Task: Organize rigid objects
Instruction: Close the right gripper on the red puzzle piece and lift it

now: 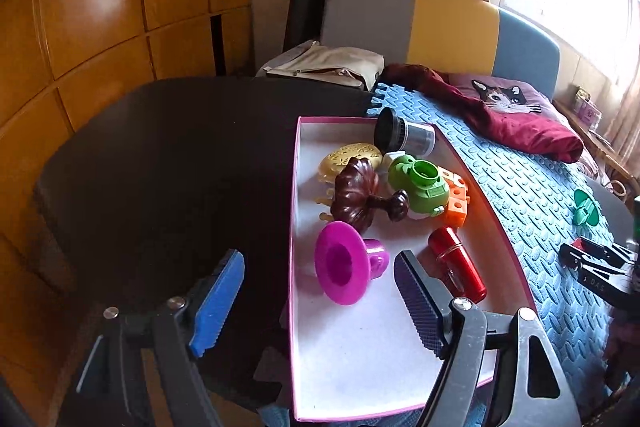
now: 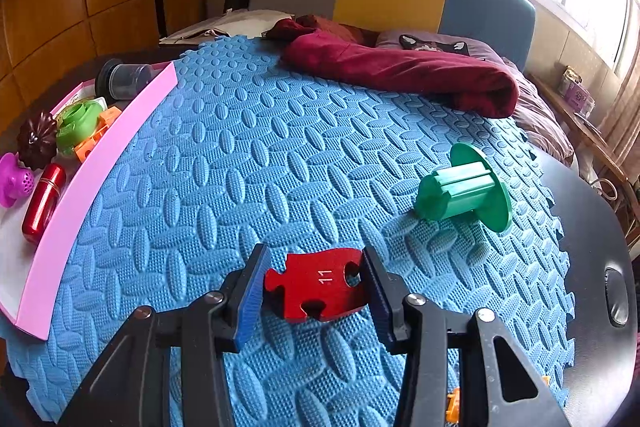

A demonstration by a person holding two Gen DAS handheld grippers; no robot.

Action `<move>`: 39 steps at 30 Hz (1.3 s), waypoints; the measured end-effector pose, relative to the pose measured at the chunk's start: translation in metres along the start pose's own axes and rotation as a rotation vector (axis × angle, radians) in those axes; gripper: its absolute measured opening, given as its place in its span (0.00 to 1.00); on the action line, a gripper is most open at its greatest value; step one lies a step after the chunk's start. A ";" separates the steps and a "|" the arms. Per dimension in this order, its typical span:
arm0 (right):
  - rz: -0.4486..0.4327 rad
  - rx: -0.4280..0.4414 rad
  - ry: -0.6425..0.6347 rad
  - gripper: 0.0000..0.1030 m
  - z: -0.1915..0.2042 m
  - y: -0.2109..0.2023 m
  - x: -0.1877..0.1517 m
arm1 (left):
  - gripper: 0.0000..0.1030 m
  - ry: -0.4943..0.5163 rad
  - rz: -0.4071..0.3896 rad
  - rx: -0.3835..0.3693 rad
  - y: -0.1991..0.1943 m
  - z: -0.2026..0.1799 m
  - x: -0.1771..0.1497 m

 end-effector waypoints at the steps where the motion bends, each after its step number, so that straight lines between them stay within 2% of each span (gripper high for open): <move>1: 0.000 0.001 0.001 0.45 0.000 0.000 0.000 | 0.76 -0.002 0.001 0.000 0.000 0.001 -0.001; 16: -0.001 -0.008 0.004 0.45 -0.001 -0.001 0.000 | 0.76 -0.027 0.006 0.011 -0.004 0.012 -0.006; 21: 0.011 0.000 0.065 0.45 -0.004 -0.001 0.001 | 0.76 -0.037 0.008 0.024 -0.006 0.019 -0.009; 31: 0.020 -0.006 0.089 0.45 -0.003 0.000 0.001 | 0.76 -0.061 0.008 0.030 -0.006 0.028 -0.014; 36: 0.005 0.061 0.087 0.45 0.016 -0.014 0.005 | 0.76 -0.065 0.009 0.034 -0.005 0.029 -0.013; 39: -0.015 0.137 0.058 0.45 0.038 -0.026 0.008 | 0.76 -0.067 0.013 0.036 -0.004 0.030 -0.014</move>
Point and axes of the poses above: each gripper's, at about its wrist camera, not at the fingertips, and y roughly the way its jaws point, z to its left, x to its top, the point moved 3 cm from there along y, roughly the way its jaws point, and after that the axes turned 12 degrees about y, right-handed, at the moved point
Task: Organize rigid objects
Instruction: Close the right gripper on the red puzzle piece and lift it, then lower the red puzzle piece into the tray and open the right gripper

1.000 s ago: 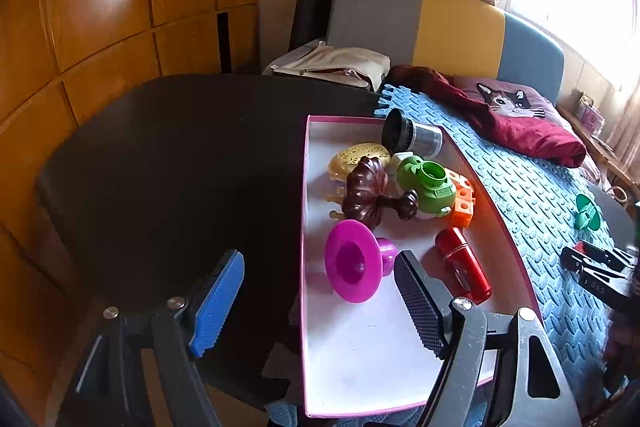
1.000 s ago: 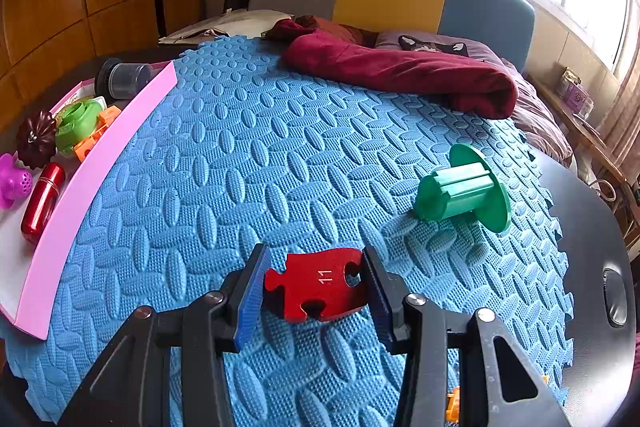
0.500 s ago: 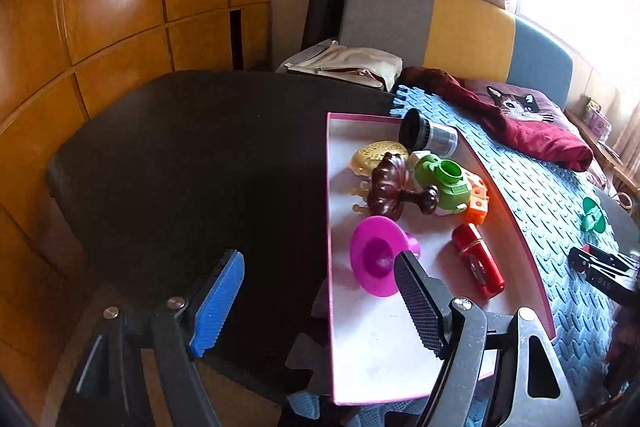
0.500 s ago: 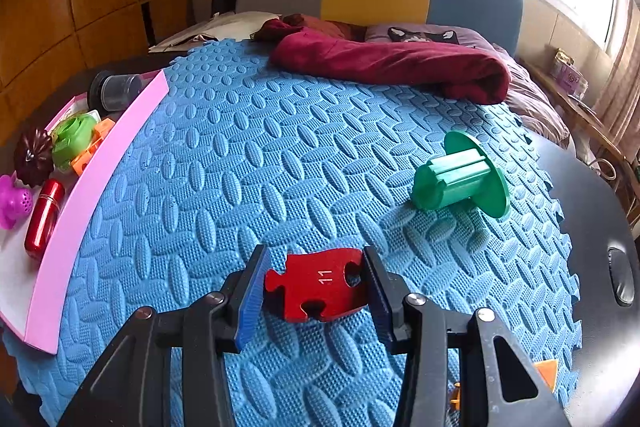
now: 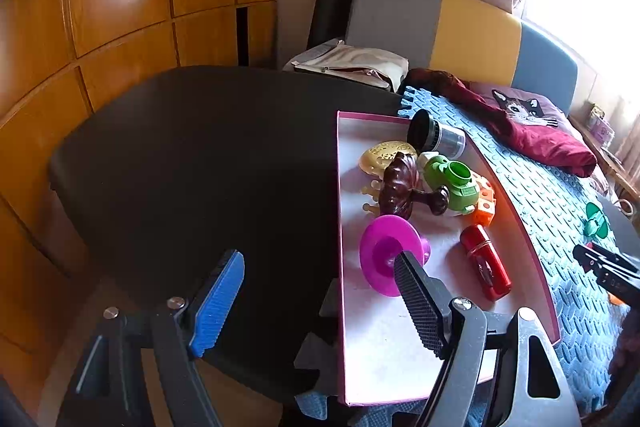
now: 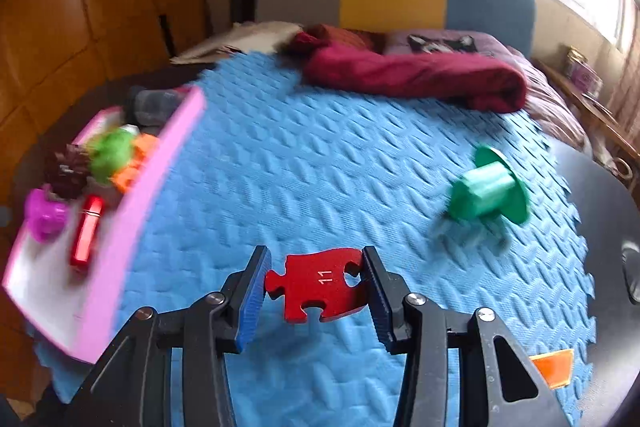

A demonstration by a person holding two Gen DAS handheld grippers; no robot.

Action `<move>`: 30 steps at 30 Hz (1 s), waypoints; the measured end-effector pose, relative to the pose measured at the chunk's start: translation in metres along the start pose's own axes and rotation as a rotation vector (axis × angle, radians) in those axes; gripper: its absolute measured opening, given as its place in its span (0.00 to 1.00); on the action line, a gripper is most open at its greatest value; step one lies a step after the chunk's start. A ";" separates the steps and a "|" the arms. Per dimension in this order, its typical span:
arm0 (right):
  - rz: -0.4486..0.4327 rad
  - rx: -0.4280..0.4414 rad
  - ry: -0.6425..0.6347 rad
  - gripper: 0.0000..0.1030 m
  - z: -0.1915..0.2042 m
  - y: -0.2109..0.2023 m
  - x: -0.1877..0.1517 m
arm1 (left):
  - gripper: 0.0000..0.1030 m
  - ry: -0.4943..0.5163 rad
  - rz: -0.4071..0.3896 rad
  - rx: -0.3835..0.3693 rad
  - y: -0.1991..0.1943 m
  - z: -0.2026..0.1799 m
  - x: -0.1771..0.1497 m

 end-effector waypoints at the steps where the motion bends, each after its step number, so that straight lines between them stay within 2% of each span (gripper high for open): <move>1: -0.005 0.024 -0.012 0.45 0.008 -0.003 0.001 | 0.76 0.000 0.002 0.001 0.001 0.000 0.000; 7: -0.008 0.178 -0.128 0.45 0.074 -0.018 0.004 | 0.76 -0.001 -0.001 0.002 0.001 0.001 0.001; 13: 0.042 0.292 -0.284 0.45 0.144 -0.015 0.000 | 0.76 -0.012 0.001 0.002 0.002 0.005 0.000; 17: 0.069 0.306 -0.364 0.45 0.173 -0.003 -0.002 | 0.76 -0.022 0.005 -0.001 0.003 0.008 -0.002; 24: 0.160 0.275 -0.405 0.45 0.205 0.045 0.002 | 0.76 -0.034 0.020 0.000 0.009 0.011 -0.004; 30: 0.206 0.288 -0.361 0.46 0.206 0.067 -0.001 | 0.76 -0.036 0.019 -0.001 0.010 0.012 -0.004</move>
Point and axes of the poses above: each gripper's, at about its wrist camera, not at the fingertips, and y roughly the way its jaws point, z to its left, x to its top, the point moved 3 cm from there along y, roughly the way its jaws point, and after that the axes turned 12 degrees about y, right-handed, at the moved point
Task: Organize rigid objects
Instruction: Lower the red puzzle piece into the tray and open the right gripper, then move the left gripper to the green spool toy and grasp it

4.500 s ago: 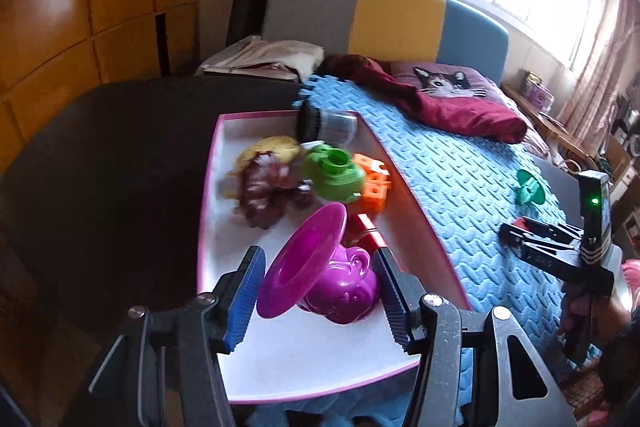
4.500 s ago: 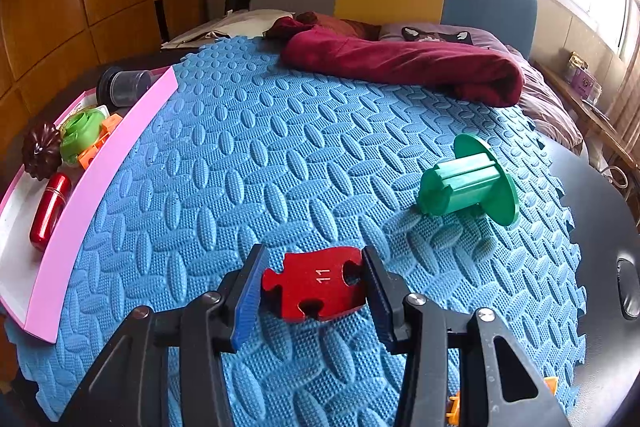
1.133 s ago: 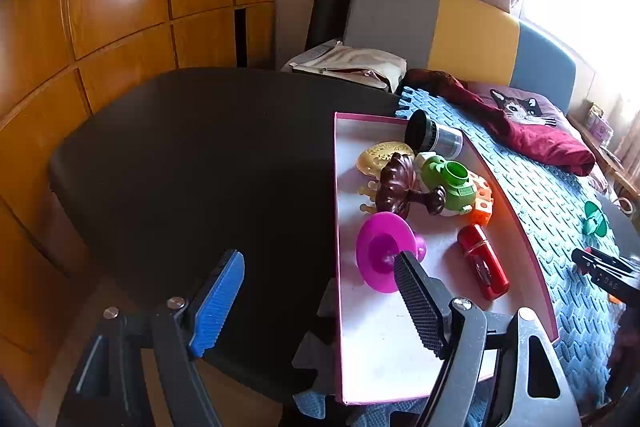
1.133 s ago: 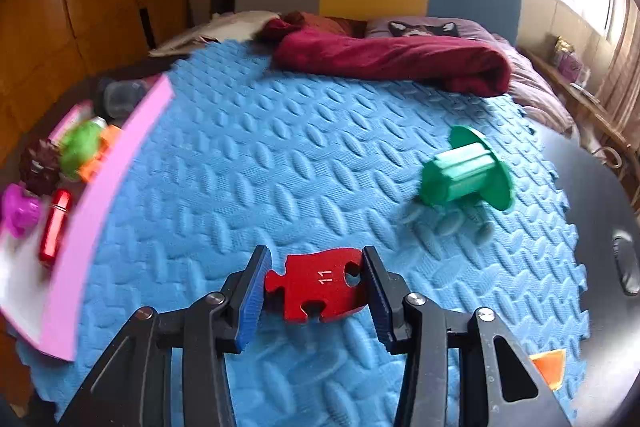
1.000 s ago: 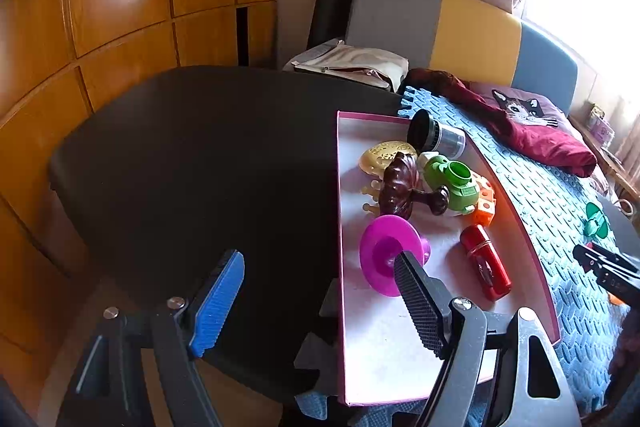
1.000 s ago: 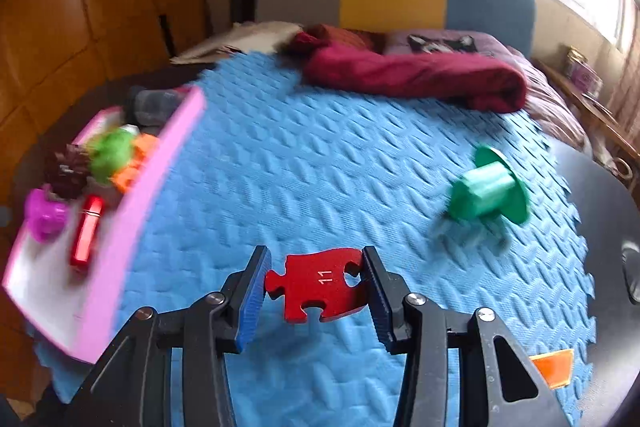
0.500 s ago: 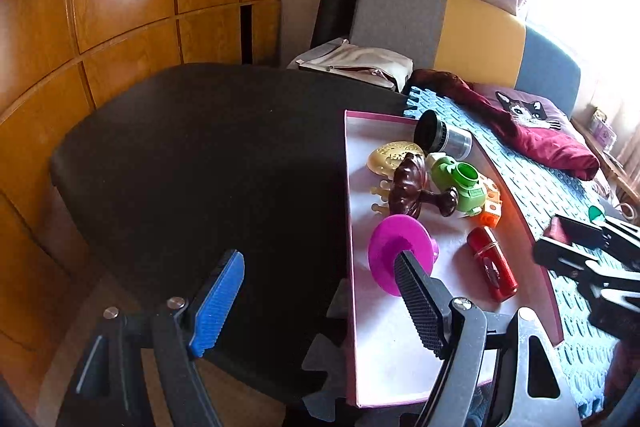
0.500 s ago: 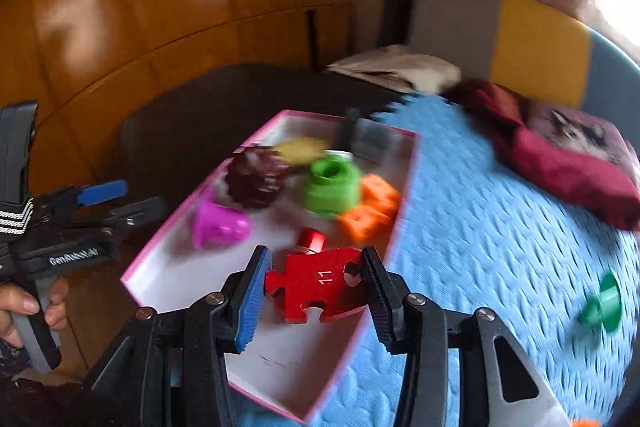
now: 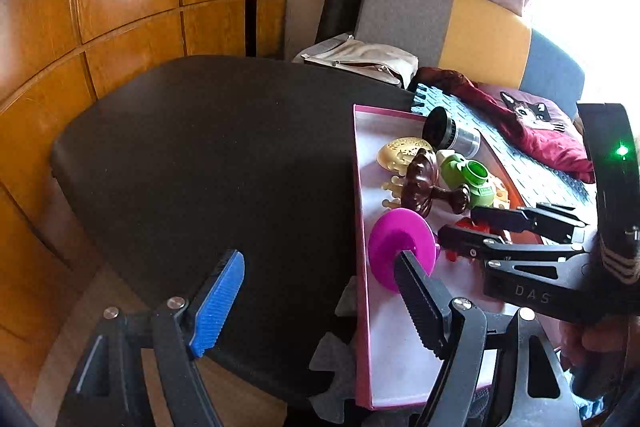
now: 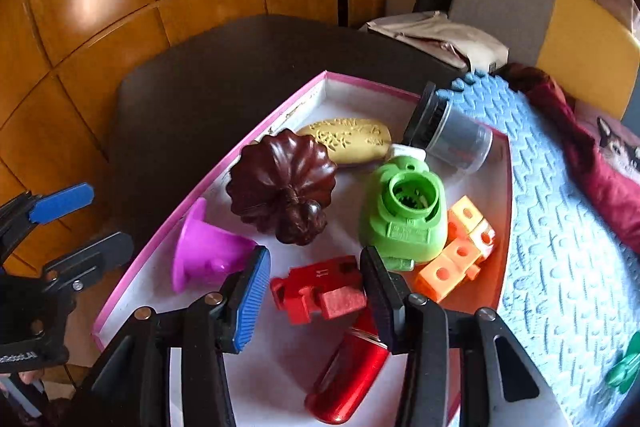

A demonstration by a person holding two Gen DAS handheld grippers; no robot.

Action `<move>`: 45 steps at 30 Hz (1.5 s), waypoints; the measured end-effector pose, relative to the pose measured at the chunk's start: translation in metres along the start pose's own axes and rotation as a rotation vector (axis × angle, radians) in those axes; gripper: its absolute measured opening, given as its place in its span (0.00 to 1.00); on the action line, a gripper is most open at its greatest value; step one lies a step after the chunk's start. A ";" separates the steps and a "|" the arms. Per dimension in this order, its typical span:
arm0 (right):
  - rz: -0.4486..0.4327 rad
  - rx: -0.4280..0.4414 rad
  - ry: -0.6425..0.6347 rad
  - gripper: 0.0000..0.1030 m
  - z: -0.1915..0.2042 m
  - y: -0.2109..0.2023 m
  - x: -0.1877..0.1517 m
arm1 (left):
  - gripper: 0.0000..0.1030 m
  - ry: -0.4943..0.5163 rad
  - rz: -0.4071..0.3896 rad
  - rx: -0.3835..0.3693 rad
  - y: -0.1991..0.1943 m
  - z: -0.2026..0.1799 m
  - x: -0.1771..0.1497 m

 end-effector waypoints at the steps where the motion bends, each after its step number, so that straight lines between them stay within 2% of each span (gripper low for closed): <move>1: -0.002 0.004 0.010 0.46 -0.001 -0.002 -0.001 | 0.76 -0.001 0.002 -0.001 0.001 0.000 0.000; 14: -0.118 0.020 0.127 0.46 -0.022 -0.042 -0.010 | 0.76 0.023 -0.009 0.000 -0.007 -0.006 0.001; 27: -0.191 -0.034 0.181 0.46 -0.044 -0.083 -0.029 | 0.76 0.058 -0.036 -0.006 -0.019 -0.017 0.006; 34: -0.213 -0.085 0.244 0.47 -0.079 -0.107 -0.044 | 0.76 0.086 -0.040 -0.017 -0.021 -0.029 0.009; 45: -0.257 -0.231 0.390 0.47 -0.163 -0.154 -0.066 | 0.76 0.144 -0.051 -0.048 -0.025 -0.052 0.015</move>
Point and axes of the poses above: each gripper's, at about its wrist camera, not at the fingertips, and y roughly the way its jaws point, z to its left, x to its top, the point moved 3 cm from there along y, roughly the way its jaws point, and after that the axes turned 12 degrees about y, right-handed, at the moved point
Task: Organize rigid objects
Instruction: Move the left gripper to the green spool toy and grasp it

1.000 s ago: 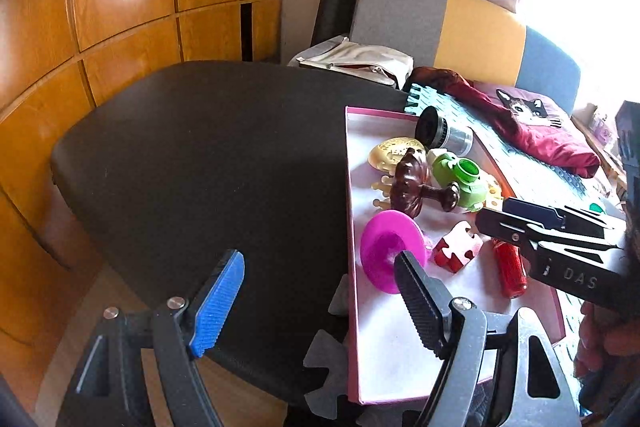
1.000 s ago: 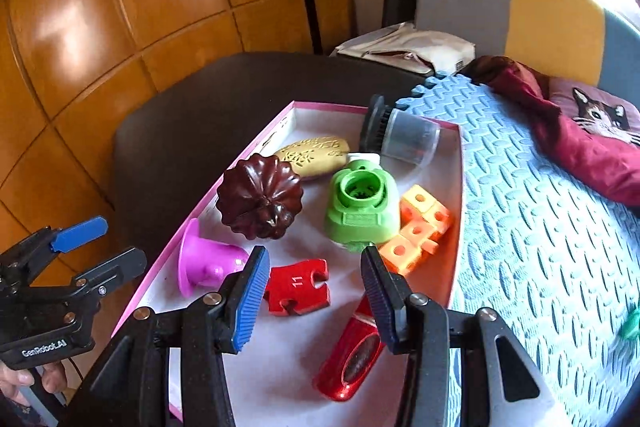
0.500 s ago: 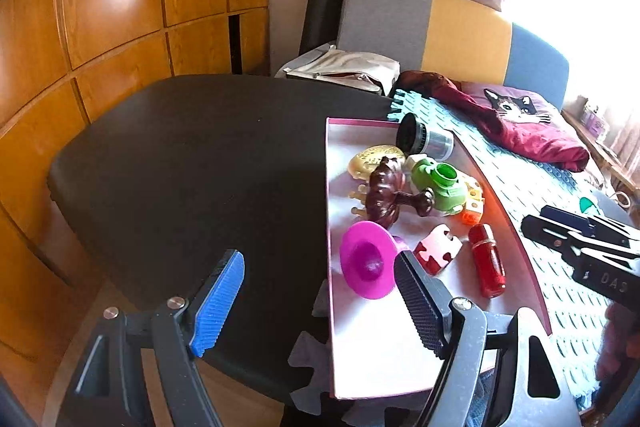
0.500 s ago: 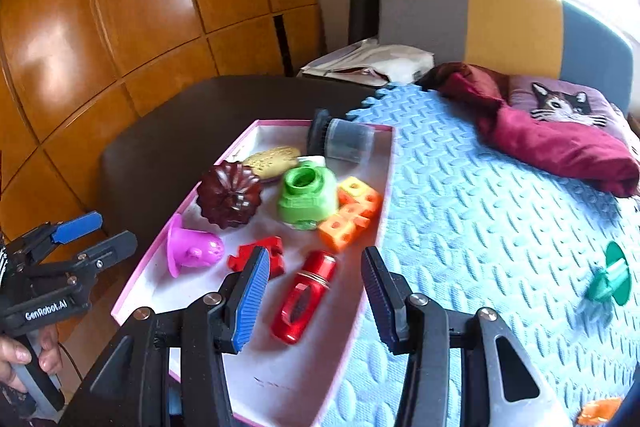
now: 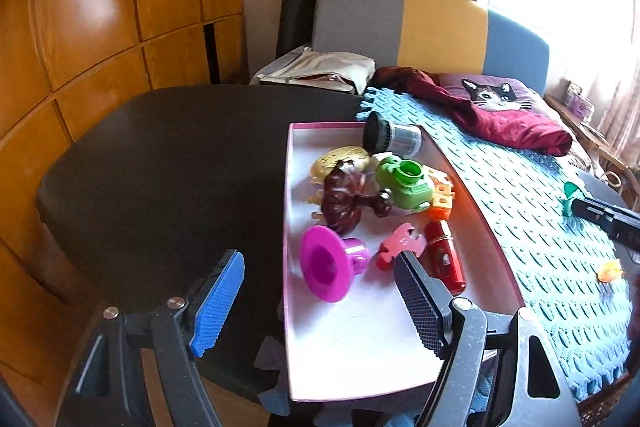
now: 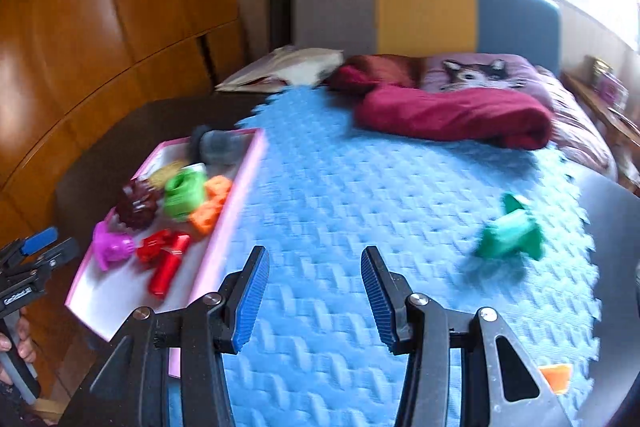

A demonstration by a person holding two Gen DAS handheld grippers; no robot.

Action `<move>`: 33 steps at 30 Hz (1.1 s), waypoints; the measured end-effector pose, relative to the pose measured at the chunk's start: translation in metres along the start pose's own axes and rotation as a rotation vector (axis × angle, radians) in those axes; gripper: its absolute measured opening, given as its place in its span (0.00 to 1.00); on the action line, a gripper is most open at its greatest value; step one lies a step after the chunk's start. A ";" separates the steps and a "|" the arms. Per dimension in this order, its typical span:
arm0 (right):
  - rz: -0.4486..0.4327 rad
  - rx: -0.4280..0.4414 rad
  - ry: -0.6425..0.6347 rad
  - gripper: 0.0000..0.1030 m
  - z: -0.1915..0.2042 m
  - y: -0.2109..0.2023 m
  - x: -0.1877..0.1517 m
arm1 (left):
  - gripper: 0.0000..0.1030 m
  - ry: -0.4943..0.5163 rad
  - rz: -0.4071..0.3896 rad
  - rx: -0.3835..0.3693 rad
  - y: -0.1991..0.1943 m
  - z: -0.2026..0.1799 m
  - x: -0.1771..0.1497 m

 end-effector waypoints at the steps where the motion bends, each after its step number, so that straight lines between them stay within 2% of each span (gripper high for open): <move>1: -0.007 -0.015 0.012 0.47 -0.008 -0.003 0.002 | 0.76 0.006 -0.002 -0.003 0.000 -0.002 0.001; 10: -0.091 -0.195 0.161 0.47 -0.105 -0.035 0.019 | 0.76 0.112 -0.041 -0.066 -0.002 -0.043 0.029; 15: -0.159 -0.300 0.378 0.47 -0.170 -0.052 0.017 | 0.76 0.186 -0.066 -0.114 0.000 -0.077 0.051; 19: -0.160 -0.313 0.565 0.47 -0.207 -0.056 0.012 | 0.76 0.254 -0.086 -0.165 0.004 -0.114 0.071; 23: -0.161 -0.293 0.656 0.47 -0.224 -0.059 0.008 | 0.76 0.324 -0.092 -0.234 0.014 -0.160 0.089; 28: -0.138 -0.265 0.676 0.47 -0.225 -0.056 0.005 | 0.76 0.442 -0.064 -0.315 0.042 -0.226 0.104; 33: -0.142 -0.249 0.671 0.47 -0.223 -0.054 0.006 | 0.76 0.553 -0.075 -0.383 0.061 -0.283 0.115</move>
Point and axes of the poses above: each gripper's, at about its wrist camera, not at the fingertips, and y roughly the way its jaws point, z to its left, x to its top, the point moved 3 cm from there along y, roughly the way its jaws point, and after that the axes turned 12 degrees about y, right-handed, at the moved point
